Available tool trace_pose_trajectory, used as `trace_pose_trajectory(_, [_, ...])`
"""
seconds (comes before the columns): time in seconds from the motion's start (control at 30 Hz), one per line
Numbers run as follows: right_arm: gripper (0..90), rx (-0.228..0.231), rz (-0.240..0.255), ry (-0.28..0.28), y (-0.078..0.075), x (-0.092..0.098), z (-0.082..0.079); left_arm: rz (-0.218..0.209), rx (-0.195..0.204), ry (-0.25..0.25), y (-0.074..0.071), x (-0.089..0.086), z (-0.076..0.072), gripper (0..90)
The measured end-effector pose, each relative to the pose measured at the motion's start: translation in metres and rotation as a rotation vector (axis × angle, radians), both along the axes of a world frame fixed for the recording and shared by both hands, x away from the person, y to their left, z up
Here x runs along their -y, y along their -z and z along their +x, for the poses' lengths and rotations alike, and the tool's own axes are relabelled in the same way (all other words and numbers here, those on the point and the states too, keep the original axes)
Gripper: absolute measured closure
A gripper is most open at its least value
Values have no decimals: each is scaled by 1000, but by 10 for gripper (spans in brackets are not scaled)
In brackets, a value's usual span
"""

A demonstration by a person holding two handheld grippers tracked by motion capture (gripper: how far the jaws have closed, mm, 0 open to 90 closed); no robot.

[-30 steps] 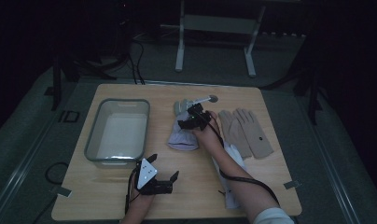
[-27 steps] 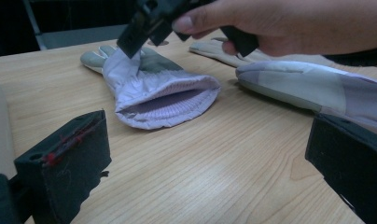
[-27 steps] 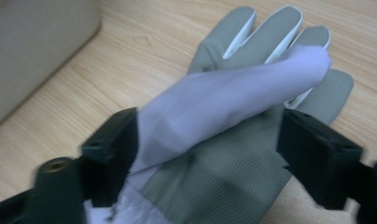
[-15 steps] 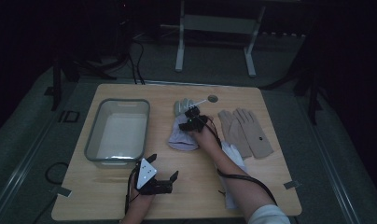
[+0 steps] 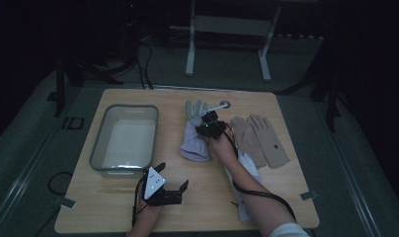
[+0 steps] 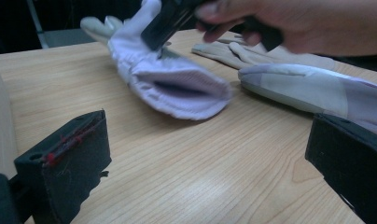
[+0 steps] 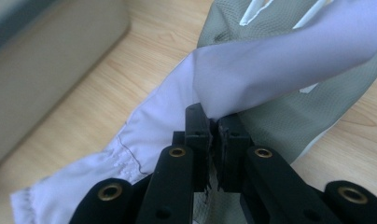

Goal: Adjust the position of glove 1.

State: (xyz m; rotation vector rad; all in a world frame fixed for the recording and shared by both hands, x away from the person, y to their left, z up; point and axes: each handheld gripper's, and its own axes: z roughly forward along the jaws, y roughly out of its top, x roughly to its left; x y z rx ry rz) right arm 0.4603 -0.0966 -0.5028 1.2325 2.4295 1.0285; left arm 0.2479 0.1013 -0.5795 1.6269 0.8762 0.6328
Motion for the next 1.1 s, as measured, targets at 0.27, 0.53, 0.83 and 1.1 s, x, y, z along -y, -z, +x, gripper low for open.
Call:
trace_pose_trajectory(0.27, [848, 50, 52, -24, -31, 16, -37, 4, 3, -3, 0, 0, 0, 1])
trace_pose_trajectory(0.53, [847, 47, 28, -51, -24, 23, -72, 14, 8, -2, 0, 1, -1, 1])
trace_pose_trajectory(0.83, [840, -14, -35, -22, 15, 24, -69, 14, 7, -4, 0, 1, -1, 1])
trace_pose_trajectory(1.1, [780, -67, -31, -25, 32, 28, -59, 11, 4, -4, 0, 1, -1, 1])
